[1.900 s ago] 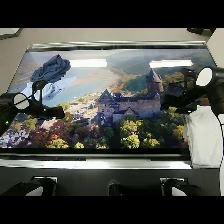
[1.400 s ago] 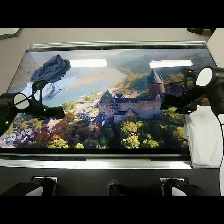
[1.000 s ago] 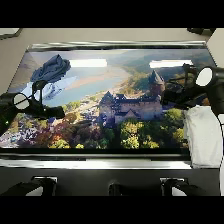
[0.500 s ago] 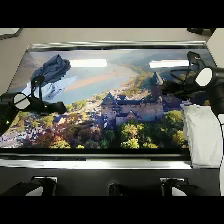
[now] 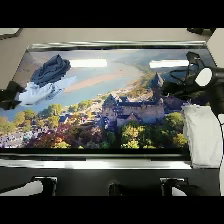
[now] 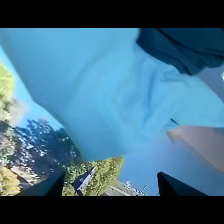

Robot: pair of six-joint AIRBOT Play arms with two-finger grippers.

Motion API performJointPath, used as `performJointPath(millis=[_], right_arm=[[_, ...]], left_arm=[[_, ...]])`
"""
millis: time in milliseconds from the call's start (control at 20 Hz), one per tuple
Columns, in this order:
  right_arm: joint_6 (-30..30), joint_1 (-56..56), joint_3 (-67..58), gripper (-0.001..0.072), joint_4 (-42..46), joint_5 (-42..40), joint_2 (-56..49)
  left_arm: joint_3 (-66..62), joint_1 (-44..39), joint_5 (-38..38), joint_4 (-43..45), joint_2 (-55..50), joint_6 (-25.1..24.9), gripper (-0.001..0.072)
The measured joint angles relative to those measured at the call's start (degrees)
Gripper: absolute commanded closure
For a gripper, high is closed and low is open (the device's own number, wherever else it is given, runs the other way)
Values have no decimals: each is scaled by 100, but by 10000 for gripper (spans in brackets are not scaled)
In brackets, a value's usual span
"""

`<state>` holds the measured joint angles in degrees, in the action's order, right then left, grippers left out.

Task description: Fold the shirts.

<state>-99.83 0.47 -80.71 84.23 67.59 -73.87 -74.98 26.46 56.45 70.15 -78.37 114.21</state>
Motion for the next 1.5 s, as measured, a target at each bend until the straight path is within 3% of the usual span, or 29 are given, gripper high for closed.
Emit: performJointPath(millis=[200,350,400,450,500,750,900,1050,1300,1500], right_arm=[[15,0,2,29,-186,111,-2],[15,0,0,29,-372,144,-2],[15,0,0,29,-446,149,-2],[15,0,0,29,-525,164,-2],[13,0,0,29,-623,214,-2],[11,7,0,30,-833,575,-2],[85,7,-15,30,-863,688,76],[157,7,-22,30,-807,721,326],[199,7,-22,31,-520,772,1027],[214,7,-22,50,-289,1005,1637]], left_arm=[[179,404,-216,-496,-564,52,-5],[232,348,-632,-1158,-1088,-280,5],[245,291,-787,-1412,-1263,-415,178],[249,234,-964,-1628,-1397,-560,535],[249,188,-1169,-1856,-1495,-741,673],[-59,15,-1541,-2549,-1410,-1912,677],[-291,-286,-1403,-2721,-546,-2916,677],[-380,-866,-1311,-2828,789,-3473,677],[-420,-2358,-1202,-2868,2568,-3709,677],[-376,-3388,-800,-2765,2957,-3379,677]])
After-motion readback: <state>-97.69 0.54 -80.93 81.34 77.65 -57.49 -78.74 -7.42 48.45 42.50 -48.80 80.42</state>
